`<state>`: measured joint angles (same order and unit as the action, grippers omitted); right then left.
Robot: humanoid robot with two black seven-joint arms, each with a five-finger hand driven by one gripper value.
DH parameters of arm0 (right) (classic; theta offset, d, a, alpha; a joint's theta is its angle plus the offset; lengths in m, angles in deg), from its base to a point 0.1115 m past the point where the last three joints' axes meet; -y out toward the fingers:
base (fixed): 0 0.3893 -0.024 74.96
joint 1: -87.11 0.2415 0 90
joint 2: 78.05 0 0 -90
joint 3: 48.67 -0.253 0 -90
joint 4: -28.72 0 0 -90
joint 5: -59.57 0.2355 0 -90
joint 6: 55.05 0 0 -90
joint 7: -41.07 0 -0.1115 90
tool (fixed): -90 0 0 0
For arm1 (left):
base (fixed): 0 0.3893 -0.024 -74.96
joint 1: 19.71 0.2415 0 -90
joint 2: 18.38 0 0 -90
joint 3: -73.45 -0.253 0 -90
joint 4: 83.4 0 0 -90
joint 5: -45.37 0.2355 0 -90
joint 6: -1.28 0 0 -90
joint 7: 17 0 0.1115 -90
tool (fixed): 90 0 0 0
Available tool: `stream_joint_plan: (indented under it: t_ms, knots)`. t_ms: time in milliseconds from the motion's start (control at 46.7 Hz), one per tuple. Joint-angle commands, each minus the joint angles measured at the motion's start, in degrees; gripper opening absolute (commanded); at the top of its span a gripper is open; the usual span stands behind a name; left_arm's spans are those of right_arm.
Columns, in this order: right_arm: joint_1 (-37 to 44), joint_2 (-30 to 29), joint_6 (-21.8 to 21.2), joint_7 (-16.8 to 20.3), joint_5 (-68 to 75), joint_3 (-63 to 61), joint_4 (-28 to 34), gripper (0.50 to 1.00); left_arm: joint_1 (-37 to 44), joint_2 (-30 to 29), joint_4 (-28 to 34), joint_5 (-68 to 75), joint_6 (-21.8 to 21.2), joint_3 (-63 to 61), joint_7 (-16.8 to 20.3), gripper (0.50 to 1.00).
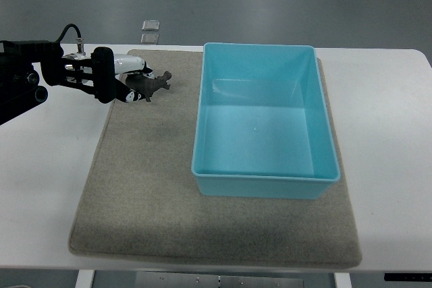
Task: Place brown hippo in blue box with left hand
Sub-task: 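Lift the hippo and carry it over the blue box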
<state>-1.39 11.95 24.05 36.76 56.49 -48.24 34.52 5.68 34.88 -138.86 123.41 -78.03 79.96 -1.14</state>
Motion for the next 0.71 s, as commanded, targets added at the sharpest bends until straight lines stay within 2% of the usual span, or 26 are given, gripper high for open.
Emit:
stream_joint_plan:
  t_ms: [0,278,428,685]
  knots:
    - [0.00,0.00,0.00,0.00,0.00,0.00,0.00,0.936,-1.04,-0.52,-0.17,-0.43,0.03,-0.01,0.05,0.500]
    - [0.00,0.00,0.00,0.00,0.00,0.00,0.00,0.936,-4.82,-3.25,-2.54,-1.40,0.21,-0.18,0.05,0.500]
    - [0.00,0.00,0.00,0.00,0.00,0.00,0.00,0.936,-8.51,-3.16,-2.54,-1.75,3.10,-0.27,0.05,0.500]
    - [0.00,0.00,0.00,0.00,0.00,0.00,0.00,0.936,-15.63,-0.97,-2.54,-4.38,5.30,-1.94,0.05,0.500]
